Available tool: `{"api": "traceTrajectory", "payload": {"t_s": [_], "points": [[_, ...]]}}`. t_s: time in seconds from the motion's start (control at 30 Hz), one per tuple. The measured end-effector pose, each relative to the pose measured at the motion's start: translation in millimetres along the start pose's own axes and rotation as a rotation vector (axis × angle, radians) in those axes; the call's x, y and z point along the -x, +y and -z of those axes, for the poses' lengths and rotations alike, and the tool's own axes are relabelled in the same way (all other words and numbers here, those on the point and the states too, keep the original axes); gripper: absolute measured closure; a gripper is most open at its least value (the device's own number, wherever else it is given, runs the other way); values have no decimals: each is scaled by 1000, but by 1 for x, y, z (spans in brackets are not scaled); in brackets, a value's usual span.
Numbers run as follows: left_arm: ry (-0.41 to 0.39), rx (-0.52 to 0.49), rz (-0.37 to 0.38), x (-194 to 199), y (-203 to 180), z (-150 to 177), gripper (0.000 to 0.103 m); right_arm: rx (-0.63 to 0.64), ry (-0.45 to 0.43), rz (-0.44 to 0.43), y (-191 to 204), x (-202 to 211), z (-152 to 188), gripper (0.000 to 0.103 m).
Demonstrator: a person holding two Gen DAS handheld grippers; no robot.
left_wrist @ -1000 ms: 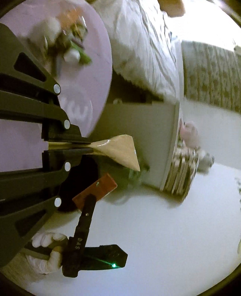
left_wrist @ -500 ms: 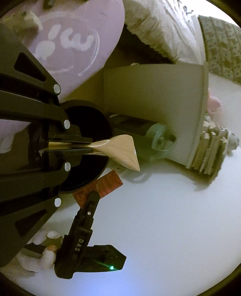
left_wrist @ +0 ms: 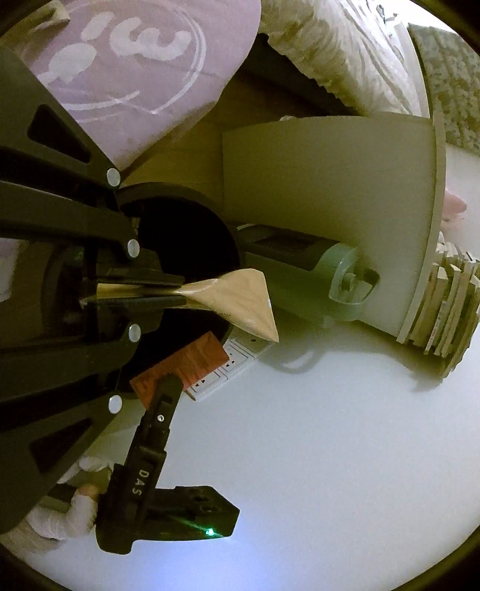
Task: Collect trash
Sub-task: 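Carry the paper bag and red box over the black bin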
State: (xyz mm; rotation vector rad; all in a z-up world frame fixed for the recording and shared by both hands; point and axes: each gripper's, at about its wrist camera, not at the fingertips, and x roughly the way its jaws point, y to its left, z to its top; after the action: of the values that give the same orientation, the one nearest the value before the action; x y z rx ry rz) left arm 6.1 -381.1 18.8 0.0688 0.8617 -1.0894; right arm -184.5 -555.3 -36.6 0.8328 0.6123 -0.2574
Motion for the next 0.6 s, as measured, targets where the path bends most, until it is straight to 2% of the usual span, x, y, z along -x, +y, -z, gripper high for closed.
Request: {"api": "traceTrajectory", "payload": {"t_s": [0.6], "points": [[26, 15, 21, -16, 1, -1, 96, 1, 29, 42, 5, -5, 7, 45]]}}
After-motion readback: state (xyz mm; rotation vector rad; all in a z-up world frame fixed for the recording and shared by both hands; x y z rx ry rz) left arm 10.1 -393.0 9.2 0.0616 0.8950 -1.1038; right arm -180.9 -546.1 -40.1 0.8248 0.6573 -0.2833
